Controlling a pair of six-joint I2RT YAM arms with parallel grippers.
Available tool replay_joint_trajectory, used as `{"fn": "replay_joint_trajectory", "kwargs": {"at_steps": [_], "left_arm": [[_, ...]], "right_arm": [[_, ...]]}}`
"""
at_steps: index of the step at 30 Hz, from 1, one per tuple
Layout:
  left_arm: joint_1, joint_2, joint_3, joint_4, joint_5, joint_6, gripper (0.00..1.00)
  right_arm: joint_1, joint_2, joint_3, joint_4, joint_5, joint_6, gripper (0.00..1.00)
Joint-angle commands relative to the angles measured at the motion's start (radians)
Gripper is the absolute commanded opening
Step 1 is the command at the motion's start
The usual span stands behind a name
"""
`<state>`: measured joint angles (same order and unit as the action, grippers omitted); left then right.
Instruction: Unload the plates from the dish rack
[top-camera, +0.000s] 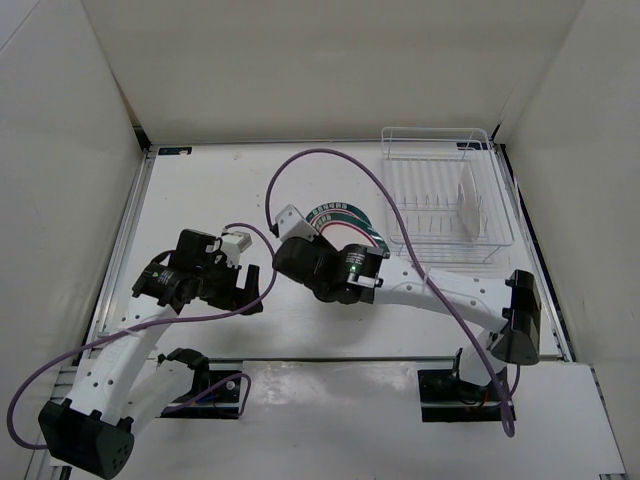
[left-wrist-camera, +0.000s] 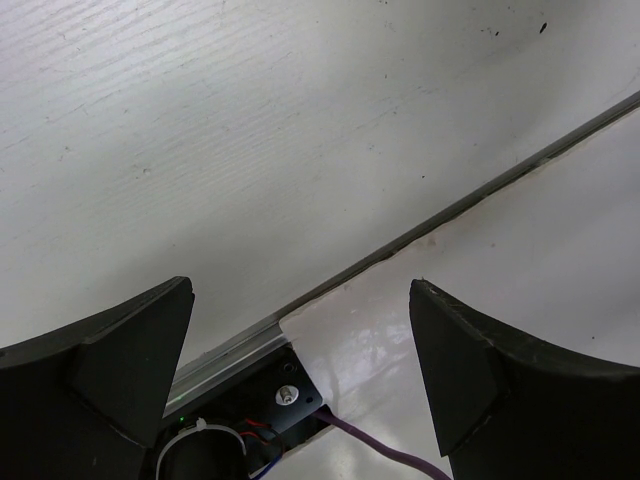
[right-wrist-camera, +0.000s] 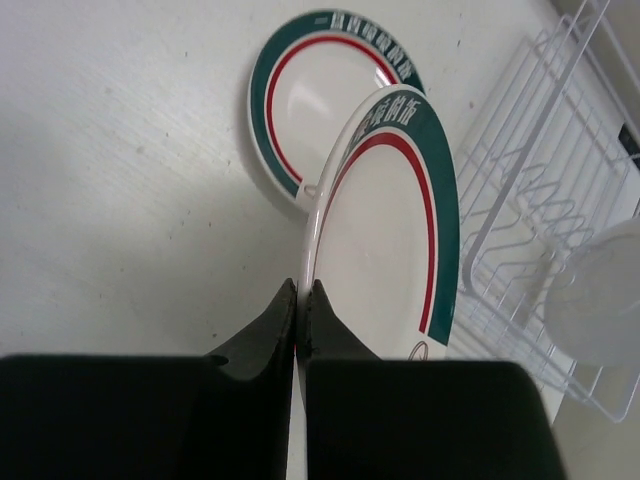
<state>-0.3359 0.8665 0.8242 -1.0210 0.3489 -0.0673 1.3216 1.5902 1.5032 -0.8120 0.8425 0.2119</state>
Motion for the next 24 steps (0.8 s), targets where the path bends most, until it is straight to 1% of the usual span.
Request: {"fn": "replay_joint_trajectory", "kwargs": {"at_steps": [1,3,4,8,9,15,19,24], "left_arm": [[-0.003,-0.015,0.001,-0.005,0.022,0.008,1.0],[-0.003,-0.012,0.001,-0.002,0.019,0.008,1.0],[-0.003,-0.017,0.0,-0.004,0.016,0.008,1.0],[-0.002,-0.017,0.001,-0.004,0.015,0.009,1.0],[-0.002,-0.015,0.0,-0.005,0.016,0.009,1.0],[-0.003,0.002,0.003,-0.002,0.019,0.008,1.0],[-0.002,0.014,0.003,-0.002,0.024,0.009,1.0],[-0.003,0.019,0.003,-0.002,0.022,0.009,1.0]], "right_arm": [[-0.03,0.048,0.101,0.174,0.041,-0.196,0.0],[-0.059,0.117,0.147,0.191,0.033,-0.207,0.0],[-0.073,0.134,0.152,0.195,0.006,-0.248,0.0],[-0.117,0.214,0.117,0.283,-0.052,-0.282,0.0],[-0.148,0.24,0.108,0.286,-0.057,-0.287,0.0],[-0.197,0.307,0.049,0.356,-0.046,-0.31,0.0],[-0.228,0.367,0.054,0.381,-0.051,-0.327,0.0],[-0.234,0.428,0.068,0.412,-0.045,-0.345,0.0]]}}
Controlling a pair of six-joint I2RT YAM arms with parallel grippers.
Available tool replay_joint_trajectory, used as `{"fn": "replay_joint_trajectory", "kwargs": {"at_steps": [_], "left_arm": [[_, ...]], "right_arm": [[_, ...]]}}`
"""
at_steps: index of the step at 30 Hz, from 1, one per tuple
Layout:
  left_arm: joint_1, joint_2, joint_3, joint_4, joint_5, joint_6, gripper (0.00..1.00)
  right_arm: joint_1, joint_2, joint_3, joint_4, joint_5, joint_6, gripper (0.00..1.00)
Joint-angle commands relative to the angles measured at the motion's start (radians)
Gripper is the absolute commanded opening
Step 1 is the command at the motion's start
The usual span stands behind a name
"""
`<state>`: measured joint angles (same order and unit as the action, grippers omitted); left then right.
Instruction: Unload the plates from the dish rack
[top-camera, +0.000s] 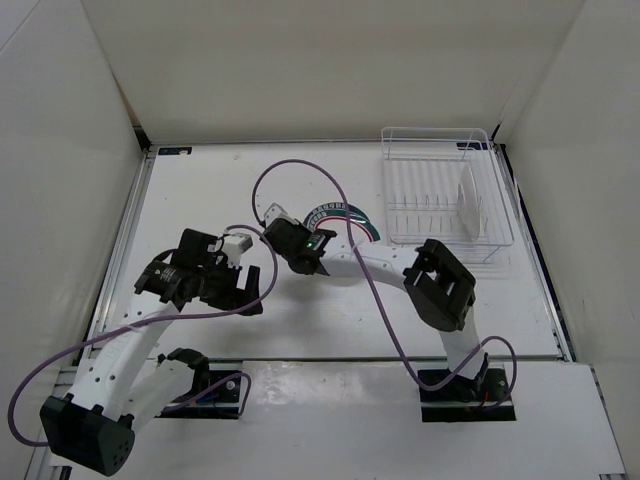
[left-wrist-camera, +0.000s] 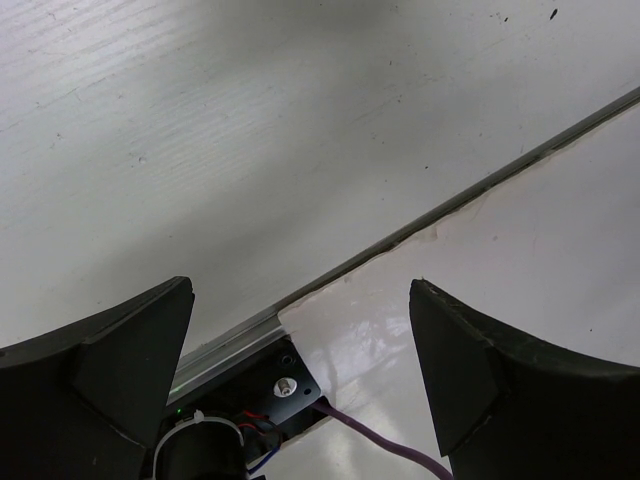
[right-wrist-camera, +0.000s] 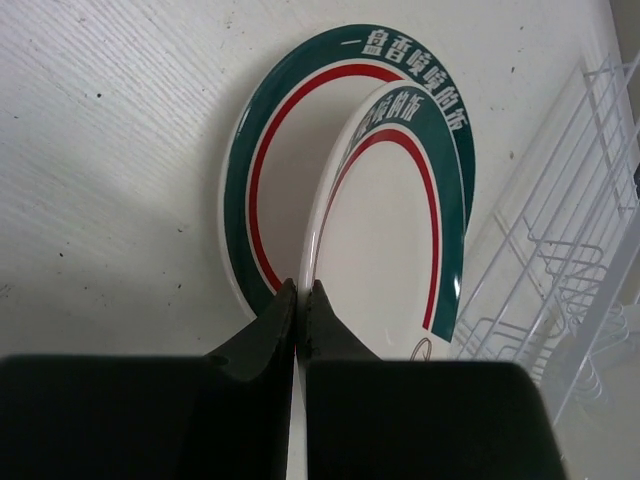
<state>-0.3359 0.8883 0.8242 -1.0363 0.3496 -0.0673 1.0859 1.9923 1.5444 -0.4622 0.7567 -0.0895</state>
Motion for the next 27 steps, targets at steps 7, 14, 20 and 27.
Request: {"fn": "replay_joint_trajectory", "kwargs": {"at_steps": [7,14,20,27], "left_arm": [[-0.002,-0.003,0.004,0.013,0.017,0.009,1.0],[-0.002,-0.006,0.003,0.012,0.015,0.009,1.0],[-0.002,-0.006,0.004,0.012,0.014,0.008,1.0],[-0.002,-0.009,0.004,0.007,0.012,0.009,1.0]], "right_arm": [[-0.003,0.112,0.08,0.056,0.081,-0.041,0.07],[-0.007,0.091,0.12,-0.009,0.026,0.008,0.49],[-0.035,-0.012,0.137,-0.084,-0.049,0.063,0.72],[-0.135,-0.104,0.16,-0.214,-0.166,0.186,0.79]]}}
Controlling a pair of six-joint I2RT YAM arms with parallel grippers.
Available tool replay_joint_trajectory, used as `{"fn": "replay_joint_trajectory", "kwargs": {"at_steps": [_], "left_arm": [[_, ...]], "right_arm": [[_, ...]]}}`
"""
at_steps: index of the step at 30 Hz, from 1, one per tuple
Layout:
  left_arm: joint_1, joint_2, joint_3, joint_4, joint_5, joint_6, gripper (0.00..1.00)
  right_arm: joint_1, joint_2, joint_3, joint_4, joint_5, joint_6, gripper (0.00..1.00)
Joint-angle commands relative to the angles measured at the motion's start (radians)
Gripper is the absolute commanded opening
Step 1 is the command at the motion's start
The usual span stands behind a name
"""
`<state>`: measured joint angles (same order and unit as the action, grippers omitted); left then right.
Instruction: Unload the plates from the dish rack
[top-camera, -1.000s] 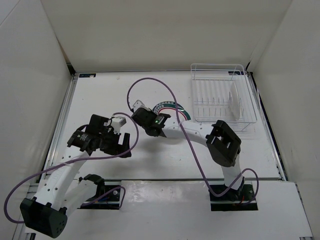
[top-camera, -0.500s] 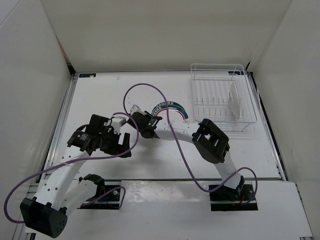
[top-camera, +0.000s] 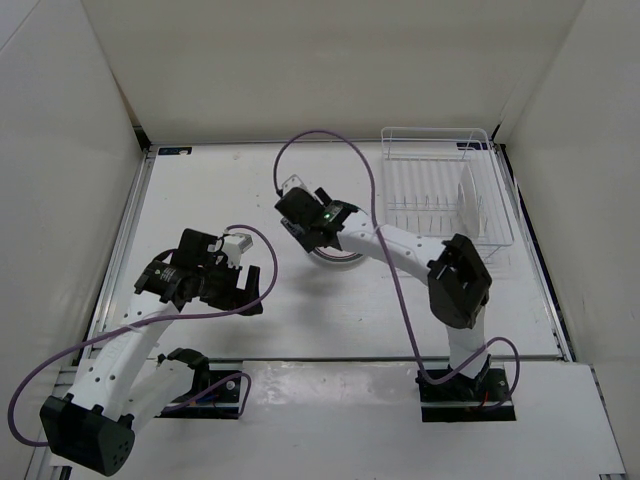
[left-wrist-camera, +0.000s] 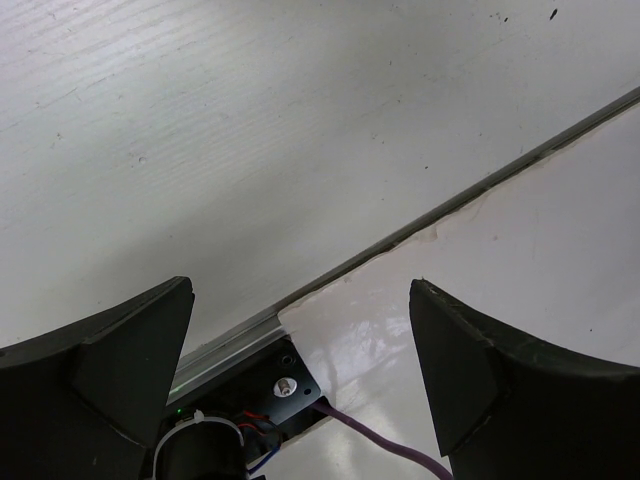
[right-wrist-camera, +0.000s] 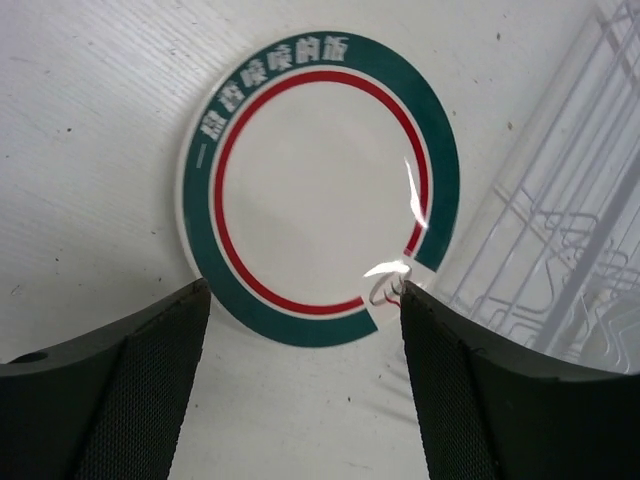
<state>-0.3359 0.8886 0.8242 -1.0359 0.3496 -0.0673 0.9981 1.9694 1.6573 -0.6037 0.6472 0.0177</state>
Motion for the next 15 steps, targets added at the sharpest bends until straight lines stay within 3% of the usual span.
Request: {"fn": "replay_joint_trajectory", "kwargs": {"at_steps": [1,5,11,14,15], "left_arm": [[-0.003,-0.013,0.003,0.008,0.015,0.008,1.0],[-0.002,-0.022,0.0,0.008,0.015,0.006,1.0],[-0.003,-0.013,0.001,0.011,0.026,0.008,1.0],[-0.002,-0.011,0.004,0.011,0.032,0.011,1.0],[-0.002,-0.013,0.003,0.01,0.035,0.011,1.0]], "right_arm": [[-0.058,-0.092,0.047,-0.127,-0.066,0.106,0.79],[-0.199,-0.246,0.003,-0.154,-0.249,0.153,0.77],[-0.418,-0.369,0.109,-0.202,-0.21,0.194,0.77],[-0.59,-0.362,0.203,-0.229,-0.282,0.211,0.77],[-0.614,-0.359,0.214,-0.228,-0.314,0.214,0.72]]}}
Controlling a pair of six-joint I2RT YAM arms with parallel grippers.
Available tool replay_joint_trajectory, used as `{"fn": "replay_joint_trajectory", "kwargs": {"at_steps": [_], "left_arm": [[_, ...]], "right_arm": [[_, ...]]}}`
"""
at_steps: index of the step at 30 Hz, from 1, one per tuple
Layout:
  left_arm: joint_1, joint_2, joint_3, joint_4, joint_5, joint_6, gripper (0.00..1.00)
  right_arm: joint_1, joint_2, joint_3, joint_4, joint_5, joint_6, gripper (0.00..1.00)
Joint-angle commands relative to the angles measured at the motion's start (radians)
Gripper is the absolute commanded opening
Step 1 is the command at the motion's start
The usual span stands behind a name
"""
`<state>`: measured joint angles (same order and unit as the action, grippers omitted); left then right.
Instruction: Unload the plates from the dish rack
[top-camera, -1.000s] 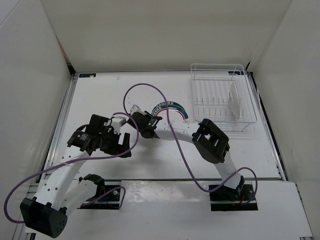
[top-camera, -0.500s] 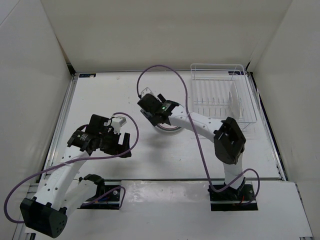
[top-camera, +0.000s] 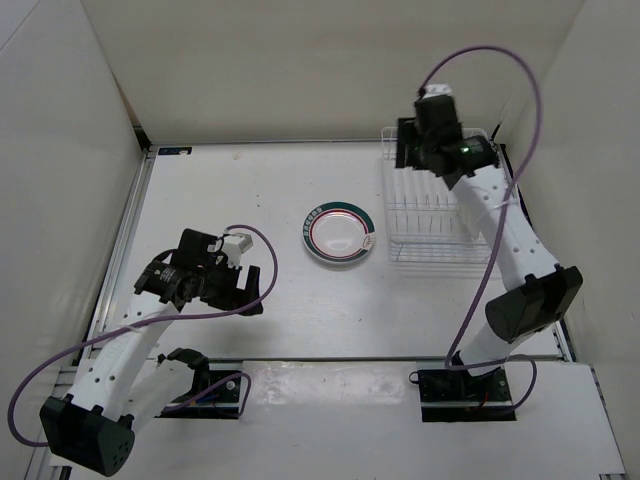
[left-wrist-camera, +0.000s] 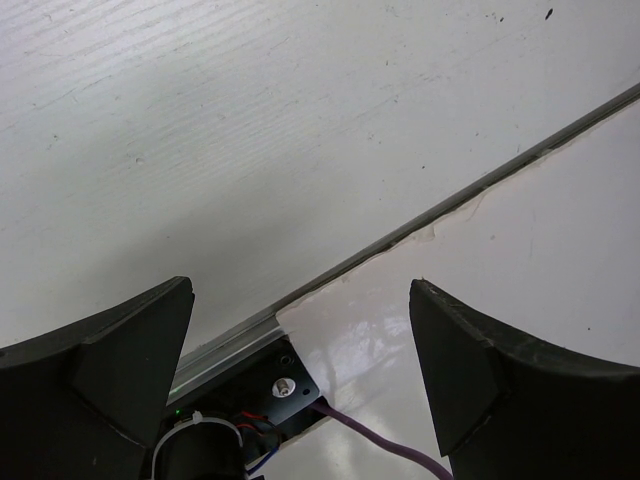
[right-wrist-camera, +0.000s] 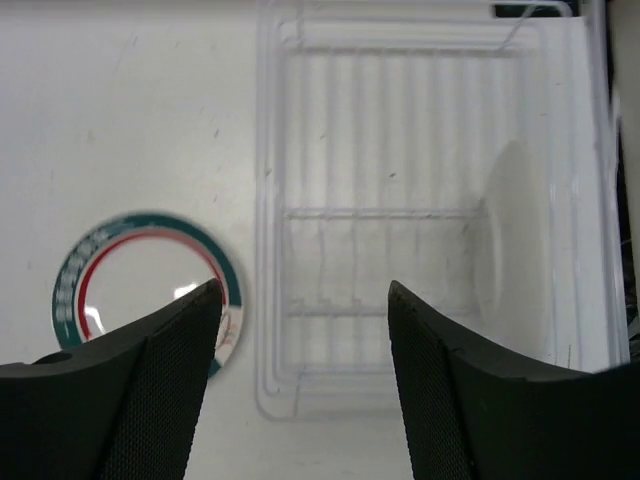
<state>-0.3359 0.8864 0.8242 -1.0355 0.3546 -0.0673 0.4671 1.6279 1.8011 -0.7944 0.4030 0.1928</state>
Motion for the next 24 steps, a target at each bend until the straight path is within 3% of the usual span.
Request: {"fn": "replay_joint_trajectory", "kwargs": {"at_steps": [1,10,18,24], "left_arm": [[-0.002,-0.01,0.004,0.012,0.03,0.011,1.0],[-0.003,-0.029,0.0,0.009,0.032,0.012,1.0],[-0.003,-0.026,0.0,0.015,0.035,0.012,1.0],[-0.002,-0.021,0.003,0.014,0.035,0.012,1.0]], "right_arm": [[-0.129,-0.01,0.081,-0.028,-0.073,0.045,0.69],[-0.425,0.15,0.107,0.02,-0.134,0.073,0.57],[-0.496,0.265,0.123,0.017,-0.171,0.053,0.52],[-0.525,0.283,0.043,0.049,-0.196,0.065,0.36]]}}
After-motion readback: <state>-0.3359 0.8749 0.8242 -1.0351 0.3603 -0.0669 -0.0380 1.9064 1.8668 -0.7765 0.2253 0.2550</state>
